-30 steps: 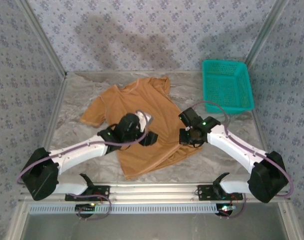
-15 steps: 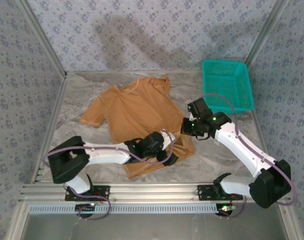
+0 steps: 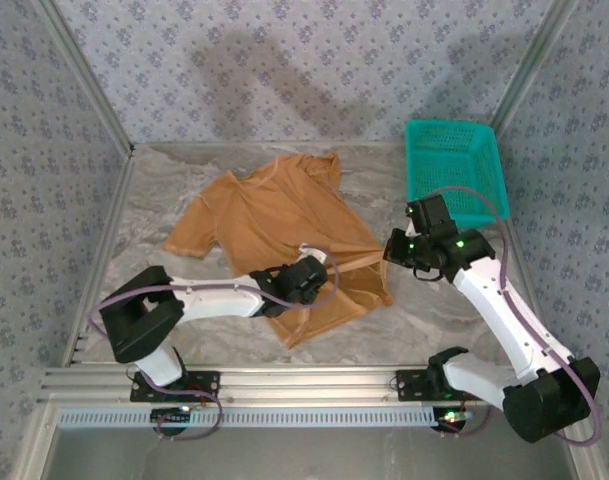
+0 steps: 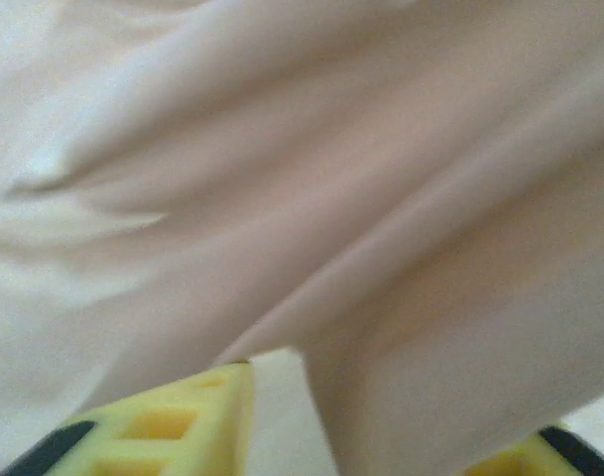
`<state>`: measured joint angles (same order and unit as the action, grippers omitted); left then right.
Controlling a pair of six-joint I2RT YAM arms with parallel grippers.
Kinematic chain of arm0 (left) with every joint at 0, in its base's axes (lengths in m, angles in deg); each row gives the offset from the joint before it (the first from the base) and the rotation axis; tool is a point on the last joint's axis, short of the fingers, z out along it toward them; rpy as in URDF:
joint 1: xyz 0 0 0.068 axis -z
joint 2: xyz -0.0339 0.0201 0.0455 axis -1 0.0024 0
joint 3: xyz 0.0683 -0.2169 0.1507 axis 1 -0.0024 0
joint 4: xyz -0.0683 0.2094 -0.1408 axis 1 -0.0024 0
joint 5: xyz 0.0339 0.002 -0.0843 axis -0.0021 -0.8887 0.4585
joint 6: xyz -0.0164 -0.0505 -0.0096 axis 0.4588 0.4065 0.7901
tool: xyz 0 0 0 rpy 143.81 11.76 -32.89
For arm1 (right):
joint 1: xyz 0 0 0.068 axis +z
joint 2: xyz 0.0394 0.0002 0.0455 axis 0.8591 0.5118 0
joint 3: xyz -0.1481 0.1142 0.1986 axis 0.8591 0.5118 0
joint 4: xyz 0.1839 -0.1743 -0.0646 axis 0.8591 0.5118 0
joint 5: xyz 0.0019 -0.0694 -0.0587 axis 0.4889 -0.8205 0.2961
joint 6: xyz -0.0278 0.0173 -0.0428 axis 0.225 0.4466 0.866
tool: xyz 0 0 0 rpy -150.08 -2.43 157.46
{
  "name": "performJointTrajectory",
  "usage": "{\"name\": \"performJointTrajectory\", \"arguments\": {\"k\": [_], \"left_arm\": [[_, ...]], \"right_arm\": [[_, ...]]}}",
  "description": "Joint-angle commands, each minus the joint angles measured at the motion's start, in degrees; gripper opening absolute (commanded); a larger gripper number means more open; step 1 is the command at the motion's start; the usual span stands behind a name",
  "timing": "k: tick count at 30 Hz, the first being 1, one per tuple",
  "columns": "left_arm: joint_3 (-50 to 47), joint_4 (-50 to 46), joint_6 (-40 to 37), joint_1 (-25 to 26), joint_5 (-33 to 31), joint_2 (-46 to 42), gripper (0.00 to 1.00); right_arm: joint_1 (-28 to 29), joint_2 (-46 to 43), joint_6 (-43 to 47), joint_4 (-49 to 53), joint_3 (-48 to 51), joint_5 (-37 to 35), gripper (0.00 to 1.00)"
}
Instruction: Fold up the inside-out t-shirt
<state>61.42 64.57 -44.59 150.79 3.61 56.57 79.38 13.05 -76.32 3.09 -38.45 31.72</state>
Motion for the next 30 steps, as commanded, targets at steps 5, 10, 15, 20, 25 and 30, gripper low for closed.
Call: {"name": "performJointTrajectory", "arguments": {"k": [5,10,15,20,25,30], "left_arm": [[-3.1,-9.6,5.7,-1.7,-3.1,-7.9,0.0],[-0.4,-15.9,6.3,-1.7,0.1,-12.5,0.0],[6.0,-15.6,11.0,-1.8,7.4,-16.3,0.0],[15.5,-13.8,13.9,-5.0,17.2,-12.8,0.0],[22.9,-14.5,19.6,-9.4,26.0,-5.0,0.0],[28.2,-16.0,21.3,-11.1,29.1,0.3,0.0]], "right_arm": [[-1.3,0.4,0.0,1.1,-1.6,1.1,0.0],[-2.8,1.5,0.8,0.4,-1.6,1.6,0.0],[-7.0,6.5,2.2,-2.6,-5.6,3.6,0.0],[-11.7,20.0,5.5,-5.0,-16.0,4.4,0.0],[-13.8,30.6,8.8,-2.3,-21.6,7.8,0.03],[-13.4,24.1,9.0,-2.9,-14.6,9.5,0.43]]}}
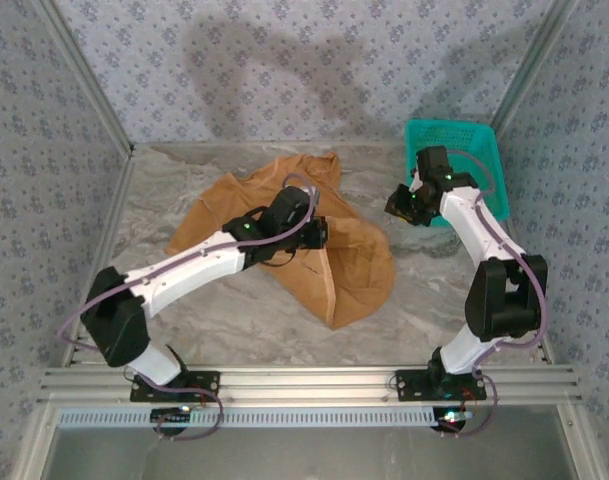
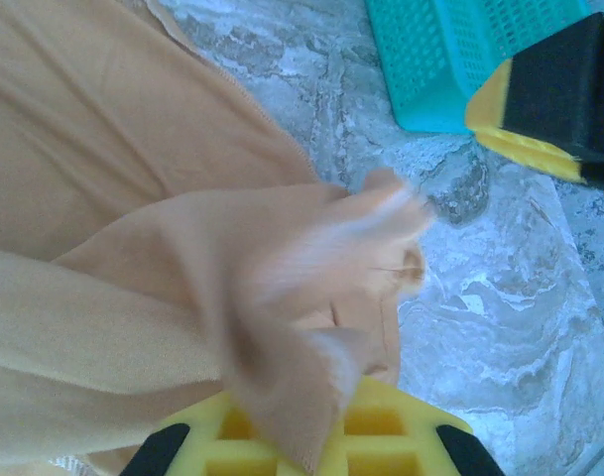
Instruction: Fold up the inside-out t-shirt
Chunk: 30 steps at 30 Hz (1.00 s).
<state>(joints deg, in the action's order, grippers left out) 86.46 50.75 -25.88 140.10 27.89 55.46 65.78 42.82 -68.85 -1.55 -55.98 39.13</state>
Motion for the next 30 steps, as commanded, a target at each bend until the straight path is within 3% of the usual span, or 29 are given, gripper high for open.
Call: {"name": "performJointTrajectory", "arguments": {"k": [1,3,7,11,18,23,28,30], "left_arm": [[3.7,-2.2,2.9,-0.7,5.2,1.8,0.0],[4.4,-2.0,3.3,-1.0,5.5,2.4,0.0],[5.4,-2.3,3.5,-1.5,6.1,2.9,0.0],[6.5,-3.1,3.4,-1.6,6.3,2.8,0.0],[9.8,-4.4,5.3,-1.6,6.2,1.4,0.0],[14.1,-3.7,8.1,-1.2,5.2,1.5,0.0],[21.6,-4.1,8.8,1.2,4.6,4.0,0.0],[24.9,-4.6,8.7,2.3,4.5,5.3,0.0]], "right_arm": [[0.4,-7.8,0.9,1.5,5.1,2.0,0.45],[2.1,-13.6,-1.7,-1.5,13.5,3.1,0.42],[11.8,-23.2,-10.3,-13.8,29.0,3.0,0.14],[20.3,-23.3,-16.4,-25.5,37.3,-2.7,0.01],[23.6,-5.5,-16.9,-42.3,33.8,-3.5,0.0],[29.0,3.2,-16.9,-46.9,25.6,-5.9,0.0],[30.0,12.1,-18.1,-50.3,17.0,-7.1,0.0],[30.3,16.6,-17.1,-46.6,10.6,-8.5,0.19]]}}
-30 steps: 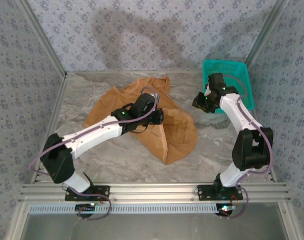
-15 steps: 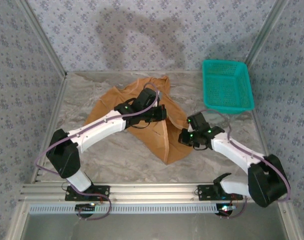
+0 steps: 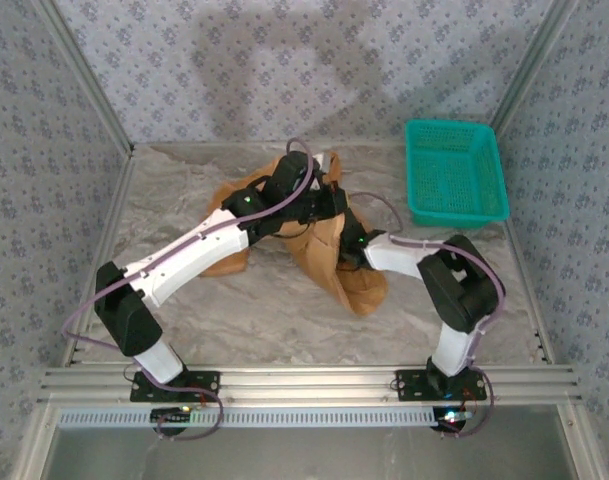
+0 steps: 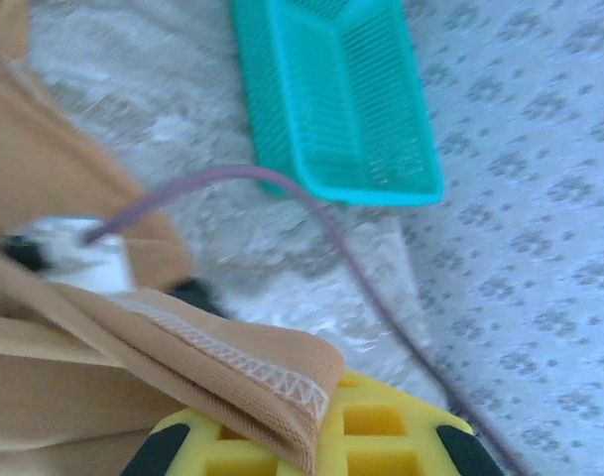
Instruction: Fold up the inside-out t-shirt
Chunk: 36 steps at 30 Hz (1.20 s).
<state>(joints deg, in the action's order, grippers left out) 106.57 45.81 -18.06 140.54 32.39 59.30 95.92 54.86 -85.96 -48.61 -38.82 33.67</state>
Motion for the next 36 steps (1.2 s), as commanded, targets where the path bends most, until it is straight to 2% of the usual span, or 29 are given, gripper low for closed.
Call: {"name": "performJointTrajectory", "arguments": {"k": [1,3,5,6,10,14,16,17,20,22,25,32,36], "left_arm": [[6.4,-0.1,0.8,2.2,0.1,2.0,0.0],[9.8,-1.4,0.2,3.0,0.2,3.2,0.0],[12.2,-2.3,-0.4,3.6,0.6,4.1,0.0],[13.4,-2.6,-0.5,3.8,0.8,4.3,0.0],[15.6,-3.0,-0.5,4.1,1.7,4.3,0.0],[15.6,-2.8,-0.9,4.3,2.0,2.3,0.0],[15.3,-3.3,-1.5,4.2,1.2,0.9,0.0],[14.9,-3.4,-1.8,4.0,0.8,0.1,0.0],[12.6,-3.6,-2.5,2.6,-0.3,-2.4,0.0],[10.1,-3.6,-2.3,0.4,-0.3,-3.9,0.0],[5.6,-3.4,-2.7,-4.4,0.0,-6.3,0.0],[-6.5,-3.7,-4.2,-20.7,1.6,-9.2,0.0],[-14.7,-1.1,-3.6,-29.3,4.5,-7.3,0.0]], "right_arm": [[0.1,6.6,0.1,2.3,-10.4,-3.5,0.32],[0.6,11.7,0.3,6.1,-17.3,-4.0,0.56],[1.1,16.5,0.2,10.4,-23.6,-5.5,0.7],[1.4,19.1,0.0,13.2,-27.1,-6.0,0.74],[2.3,27.8,-4.7,22.0,-37.4,-8.2,0.81],[3.0,33.8,-8.6,29.4,-44.2,-9.7,0.82],[3.3,35.3,-9.0,31.3,-45.6,-10.2,0.77],[3.2,35.7,-8.9,31.5,-45.8,-9.7,0.68],[2.6,35.1,-7.3,32.0,-44.8,-7.1,0.18],[2.2,32.6,-5.1,32.1,-42.6,-6.1,0.0],[1.6,26.0,-0.9,31.3,-37.0,-4.3,0.0],[0.5,3.3,7.1,28.4,-18.3,-0.9,0.0],[-0.4,-8.3,10.3,29.2,-14.1,1.9,0.0]]}}
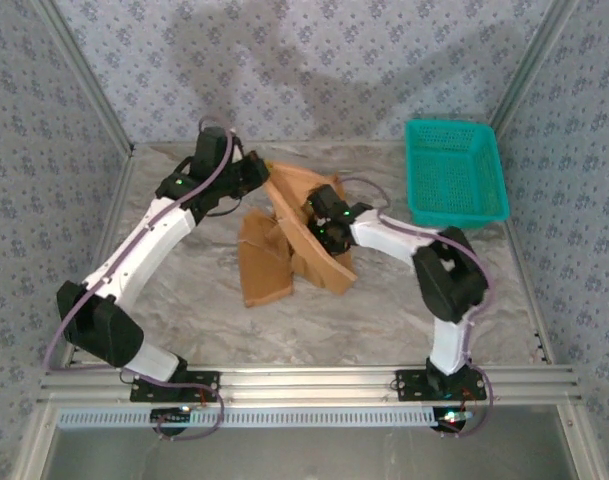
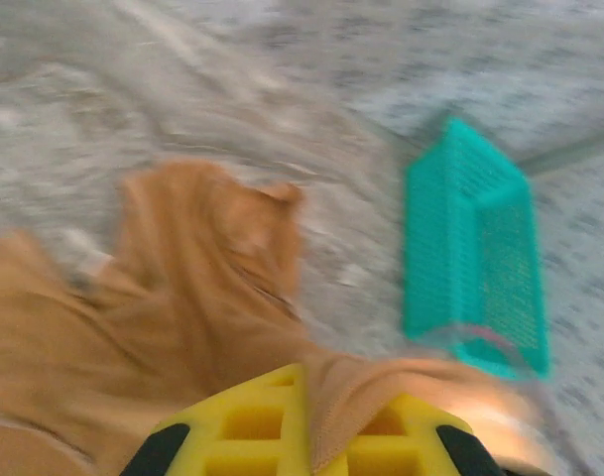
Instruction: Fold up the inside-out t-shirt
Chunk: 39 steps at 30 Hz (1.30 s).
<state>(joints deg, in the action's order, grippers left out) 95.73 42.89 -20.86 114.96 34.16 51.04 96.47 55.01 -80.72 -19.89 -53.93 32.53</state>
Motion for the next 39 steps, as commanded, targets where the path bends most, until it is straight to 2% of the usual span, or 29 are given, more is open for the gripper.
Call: {"name": "performJointTrajectory", "arguments": {"k": [1,5,13,19,24,29,31,33,34,36,39], "left_arm": [[-5.4,2.2,-1.0,-5.2,3.4,1.8,0.0],[-10.6,3.8,-2.1,-9.2,4.2,5.7,0.0],[-17.8,6.2,-3.8,-13.8,4.6,13.6,0.0],[-22.7,7.1,-4.5,-17.0,4.3,16.0,0.0],[-26.7,10.7,-1.7,-16.4,7.5,13.2,0.0],[-27.7,12.3,-4.2,-11.4,6.6,3.5,0.01],[-28.0,13.0,-8.3,-7.6,3.8,-1.2,0.35],[-29.6,16.5,-13.1,-3.8,2.6,-5.1,0.6],[-31.2,19.4,-15.4,-1.9,2.9,-6.8,0.7],[-35.2,27.8,-18.5,0.9,6.9,-9.0,0.79],[-39.9,38.2,-18.4,3.6,13.1,-9.8,0.82]], "right_arm": [[-1.0,-10.9,5.8,0.9,1.2,3.3,0.0],[-2.1,-19.3,7.8,2.7,0.4,5.8,0.0],[-6.1,-28.7,6.1,2.9,-4.6,19.6,0.0],[-13.2,-35.8,0.1,-3.1,-3.2,29.1,0.0],[-14.8,-35.5,-1.6,-5.9,2.8,29.3,0.0],[-13.7,-30.6,-1.6,-5.1,10.1,25.6,0.0],[-13.3,-27.9,-2.7,-3.0,10.2,23.2,0.0],[-12.4,-26.1,-3.1,-1.8,9.9,21.3,0.0],[-11.8,-25.3,-3.2,-1.9,9.7,20.9,0.0],[-11.2,-24.3,-3.3,-1.9,9.3,20.8,0.0],[-10.8,-23.7,-3.3,-1.5,8.4,20.9,0.0]]}}
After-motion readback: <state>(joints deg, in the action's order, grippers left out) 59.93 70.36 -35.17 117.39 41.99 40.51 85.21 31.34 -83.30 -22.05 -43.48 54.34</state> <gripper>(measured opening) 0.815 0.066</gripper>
